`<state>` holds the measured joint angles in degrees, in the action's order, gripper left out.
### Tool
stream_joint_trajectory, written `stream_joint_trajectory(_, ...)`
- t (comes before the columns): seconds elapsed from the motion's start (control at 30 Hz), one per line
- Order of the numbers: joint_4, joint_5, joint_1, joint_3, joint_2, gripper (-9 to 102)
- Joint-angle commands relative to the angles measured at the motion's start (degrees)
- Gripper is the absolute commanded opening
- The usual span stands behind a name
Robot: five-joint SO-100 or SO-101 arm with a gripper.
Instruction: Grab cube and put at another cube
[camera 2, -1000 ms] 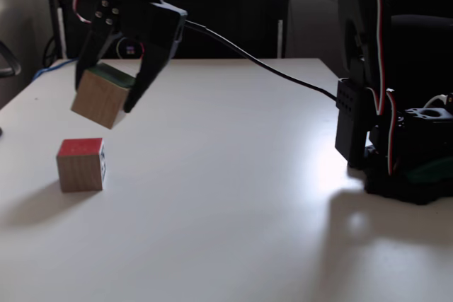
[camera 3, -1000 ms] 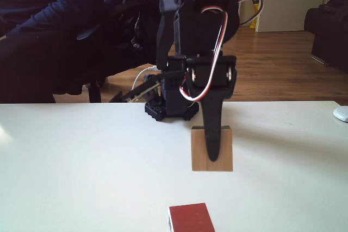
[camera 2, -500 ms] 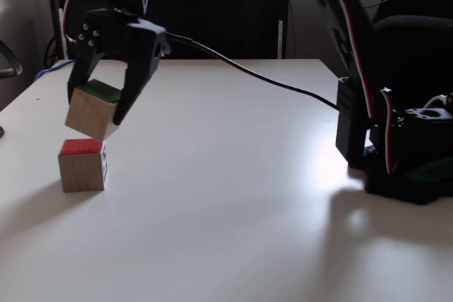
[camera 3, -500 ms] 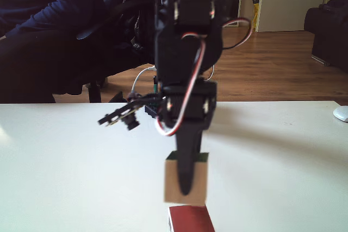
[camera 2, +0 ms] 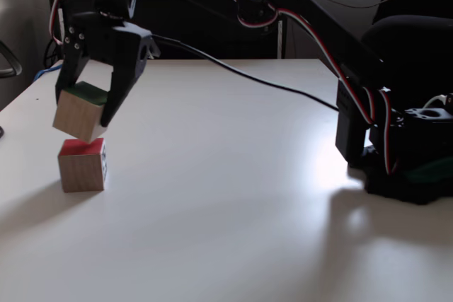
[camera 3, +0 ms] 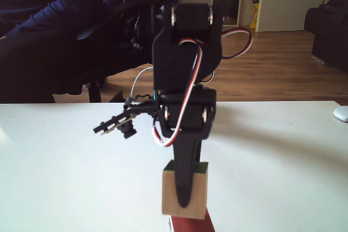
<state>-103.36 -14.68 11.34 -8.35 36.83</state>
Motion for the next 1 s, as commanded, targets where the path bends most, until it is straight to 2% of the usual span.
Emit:
stream_joint_trajectory(0.0, -0.3, 0.5, 0.3, 2.9, 0.8, 15)
stream_joint_trajectory(0.23, -0.3, 0.8, -0.3, 2.4, 1.0, 17)
stream_joint_trajectory(0.57, -0.3, 1.2, -2.5, -2.5, 2.3, 28)
stream_joint_trajectory(0.97, -0.3, -0.5, -2.6, -4.9, 4.7, 33)
